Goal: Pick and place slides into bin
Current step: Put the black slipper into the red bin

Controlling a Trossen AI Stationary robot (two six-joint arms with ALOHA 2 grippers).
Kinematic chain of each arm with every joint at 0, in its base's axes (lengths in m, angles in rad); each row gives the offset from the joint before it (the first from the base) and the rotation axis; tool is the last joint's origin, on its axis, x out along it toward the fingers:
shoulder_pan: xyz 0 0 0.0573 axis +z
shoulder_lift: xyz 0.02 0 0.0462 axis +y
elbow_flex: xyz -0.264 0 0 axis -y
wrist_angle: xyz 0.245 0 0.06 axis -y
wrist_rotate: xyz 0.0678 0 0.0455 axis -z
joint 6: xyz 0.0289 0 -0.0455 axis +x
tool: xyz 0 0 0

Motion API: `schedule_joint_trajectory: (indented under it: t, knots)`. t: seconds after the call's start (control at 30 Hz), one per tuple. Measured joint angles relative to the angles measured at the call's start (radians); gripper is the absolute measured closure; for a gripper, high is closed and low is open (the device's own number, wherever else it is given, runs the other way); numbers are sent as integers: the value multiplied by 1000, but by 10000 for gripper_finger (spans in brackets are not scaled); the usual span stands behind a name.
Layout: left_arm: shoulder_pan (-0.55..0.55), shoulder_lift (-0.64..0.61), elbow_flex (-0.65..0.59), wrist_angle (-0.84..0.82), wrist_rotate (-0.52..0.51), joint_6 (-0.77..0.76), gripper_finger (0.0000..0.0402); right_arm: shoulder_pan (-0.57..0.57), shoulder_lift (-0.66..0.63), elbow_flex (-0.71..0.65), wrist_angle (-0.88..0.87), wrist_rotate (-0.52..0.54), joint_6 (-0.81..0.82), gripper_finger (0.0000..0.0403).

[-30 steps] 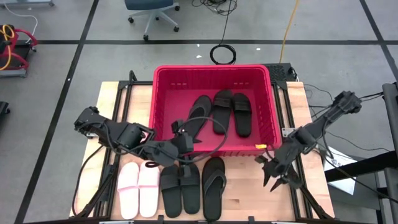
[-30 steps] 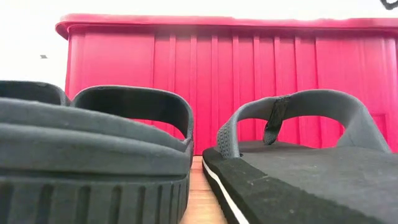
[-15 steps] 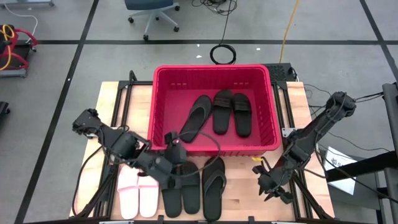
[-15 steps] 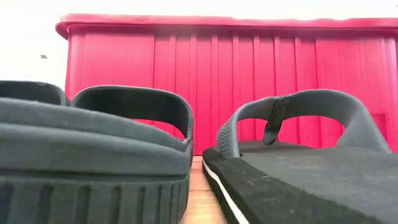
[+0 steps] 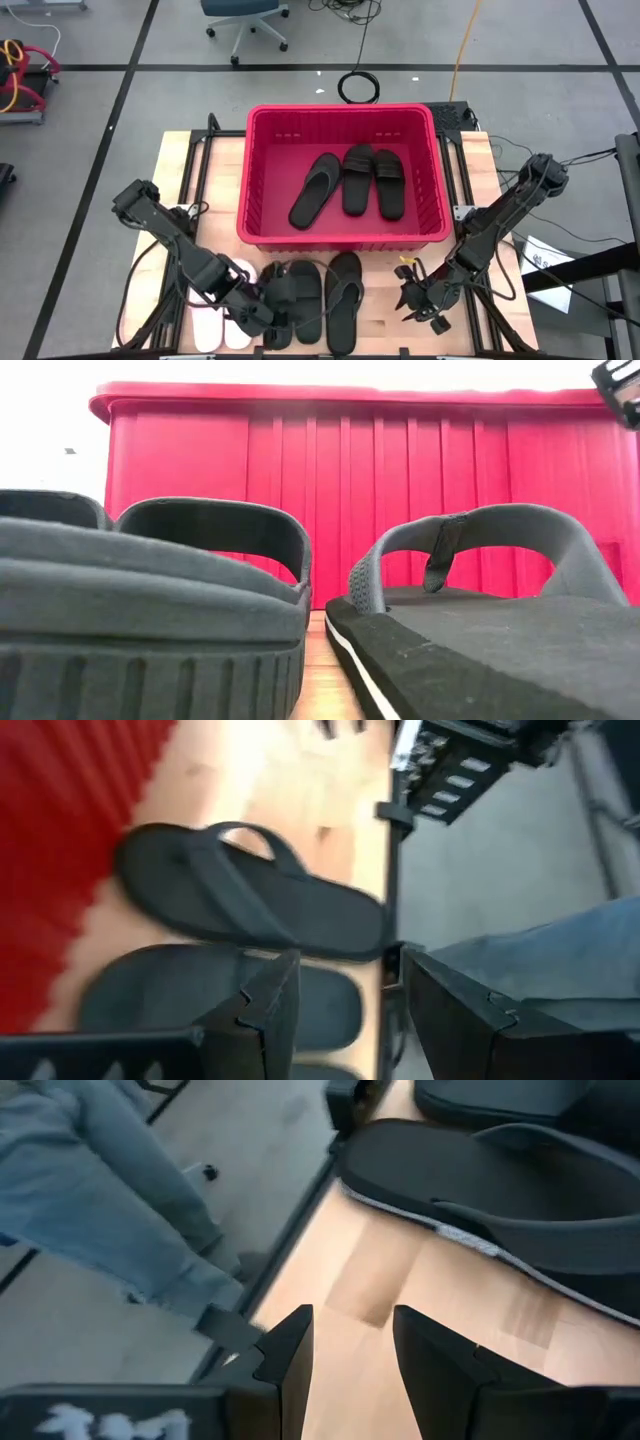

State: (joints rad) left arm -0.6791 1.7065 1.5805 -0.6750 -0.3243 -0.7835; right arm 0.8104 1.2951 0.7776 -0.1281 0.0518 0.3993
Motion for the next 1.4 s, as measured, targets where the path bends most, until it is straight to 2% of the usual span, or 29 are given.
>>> schedule_joint_trajectory:
  t: [0.33, 0.43, 0.53, 0.67, 0.9, 1.07, 1.4]
  knots:
    - [36, 0, -359, 537, 56, -4, 229, 0, 41, 0, -3, 4, 2, 273]
    - [67, 0, -436, 641, 63, -1, 229, 0, 41, 0, -2, 5, 4, 273]
    - [98, 14, -483, 675, 97, -6, 229, -1, 41, 0, -2, 5, -1, 273]
    - [129, 68, -492, 712, 136, -15, 229, -5, 41, 0, -2, 5, -3, 273]
    - [162, 194, -490, 916, 224, -8, 229, -5, 41, 0, 9, 5, 4, 273]
    - [190, 218, -490, 907, 247, -20, 229, -5, 41, 0, 14, 5, 4, 273]
    - [258, 226, -490, 893, 222, 125, 229, -5, 41, 0, 30, 5, 8, 273]
